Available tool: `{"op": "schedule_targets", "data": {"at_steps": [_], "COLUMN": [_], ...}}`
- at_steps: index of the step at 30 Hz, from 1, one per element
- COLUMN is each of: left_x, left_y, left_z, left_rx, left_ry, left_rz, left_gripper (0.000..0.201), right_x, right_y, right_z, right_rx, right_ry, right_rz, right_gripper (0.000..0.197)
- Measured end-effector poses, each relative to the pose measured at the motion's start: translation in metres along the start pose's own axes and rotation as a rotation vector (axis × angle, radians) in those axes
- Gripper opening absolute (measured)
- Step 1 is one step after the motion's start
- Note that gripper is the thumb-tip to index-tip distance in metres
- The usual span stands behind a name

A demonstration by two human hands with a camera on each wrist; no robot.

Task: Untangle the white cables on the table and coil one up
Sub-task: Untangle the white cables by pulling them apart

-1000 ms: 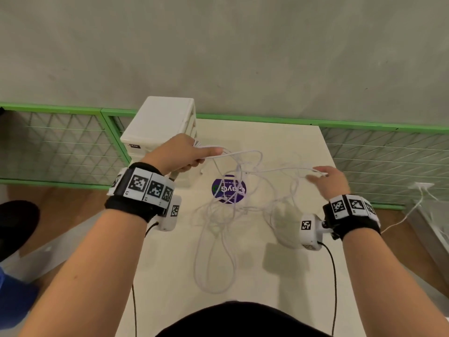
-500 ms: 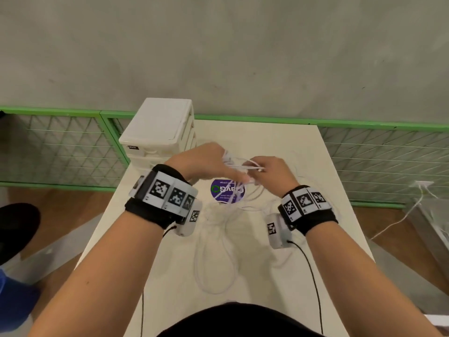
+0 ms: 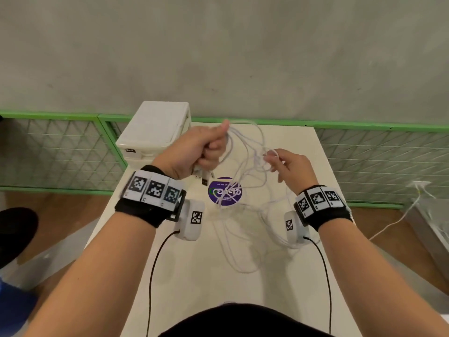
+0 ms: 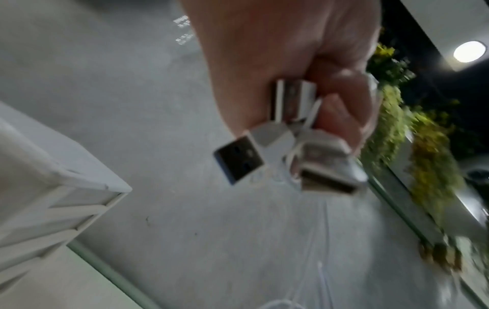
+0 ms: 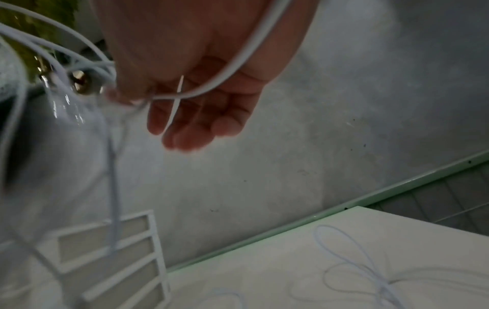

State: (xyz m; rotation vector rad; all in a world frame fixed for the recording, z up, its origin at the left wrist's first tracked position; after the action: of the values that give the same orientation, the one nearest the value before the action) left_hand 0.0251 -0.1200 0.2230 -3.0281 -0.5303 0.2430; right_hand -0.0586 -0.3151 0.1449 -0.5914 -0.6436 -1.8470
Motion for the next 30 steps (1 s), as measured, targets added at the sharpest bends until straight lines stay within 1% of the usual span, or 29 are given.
{"op": "schedule_targets", "data": {"at_steps": [1, 3, 4, 6, 8, 10, 12, 13, 15, 16, 18, 20, 21, 24, 25, 26, 29, 30], "left_x": [0.005, 0.012, 0.014, 0.017, 0.021, 0.022, 0.018, 0.015, 0.01, 0.006, 0.0, 0.001, 0.005, 0.026, 0.034, 0.043, 0.066, 0.072], "left_y": [0.0, 0.001, 0.001, 0.002, 0.003, 0.006, 0.013, 0.017, 0.023, 0.026, 0.031, 0.032, 0.03, 0.021, 0.017, 0.013, -0.003, -0.007], "left_z": [-0.003, -0.007, -0.007, -0.006, -0.006, -0.003, 0.005, 0.01, 0.019, 0.024, 0.033, 0.038, 0.038, 0.038, 0.038, 0.038, 0.037, 0.037], "left_rx": [-0.029, -0.063, -0.073, -0.1, -0.112, -0.053, 0.054, 0.089, 0.104, 0.106, 0.112, 0.09, 0.077, 0.068, 0.053, 0.034, -0.023, -0.04], "left_ry": [-0.034, -0.031, -0.014, 0.045, 0.149, 0.291, 0.468, 0.515, 0.543, 0.549, 0.537, 0.472, 0.451, 0.36, 0.311, 0.261, 0.145, 0.096], "left_rz": [-0.036, -0.113, -0.152, -0.258, -0.405, -0.511, -0.541, -0.544, -0.52, -0.485, -0.421, -0.443, -0.493, -0.697, -0.752, -0.803, -0.964, -1.012], "left_gripper": [0.047, 0.05, 0.053, 0.052, 0.048, 0.044, 0.036, 0.035, 0.04, 0.04, 0.033, 0.026, 0.026, 0.027, 0.028, 0.029, 0.029, 0.028], "right_x": [0.002, 0.003, 0.003, 0.003, 0.006, 0.008, 0.006, 0.004, 0.0, -0.003, -0.006, -0.01, -0.013, -0.02, -0.02, -0.019, -0.008, -0.004], "right_y": [-0.002, -0.005, -0.006, -0.006, -0.004, -0.001, 0.003, 0.004, 0.005, 0.005, 0.005, 0.003, 0.001, -0.01, -0.014, -0.019, -0.03, -0.033], "right_z": [-0.004, -0.01, -0.011, -0.013, -0.007, 0.004, 0.022, 0.031, 0.047, 0.052, 0.057, 0.055, 0.053, 0.038, 0.034, 0.029, 0.016, 0.011], "right_rx": [-0.006, -0.035, -0.043, -0.042, -0.045, -0.059, -0.035, -0.015, 0.021, 0.032, 0.044, 0.024, 0.001, -0.076, -0.094, -0.105, -0.141, -0.15], "right_ry": [-0.067, -0.183, -0.198, -0.132, 0.011, 0.143, 0.257, 0.312, 0.389, 0.41, 0.438, 0.472, 0.485, 0.402, 0.38, 0.376, 0.458, 0.489], "right_rz": [-0.006, 0.007, 0.009, -0.012, -0.051, -0.063, -0.029, -0.006, 0.034, 0.046, 0.059, 0.091, 0.122, 0.216, 0.238, 0.244, 0.176, 0.193], "right_gripper": [0.026, 0.031, 0.034, 0.039, 0.03, 0.024, 0.026, 0.028, 0.031, 0.031, 0.028, 0.019, 0.014, 0.036, 0.038, 0.036, 0.026, 0.024]}}
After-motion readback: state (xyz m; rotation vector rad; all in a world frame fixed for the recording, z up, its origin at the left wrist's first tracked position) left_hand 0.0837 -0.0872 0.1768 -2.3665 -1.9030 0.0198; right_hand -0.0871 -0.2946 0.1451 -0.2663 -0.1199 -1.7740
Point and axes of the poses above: each hand's wrist, its own y-axis towards the middle knuckle, its own x-axis out of the back of the hand, z = x × y, the point moved 5 cm from there along y, towards the middle knuckle, and after that the axes turned 10 degrees about z, right-handed, at the moved point
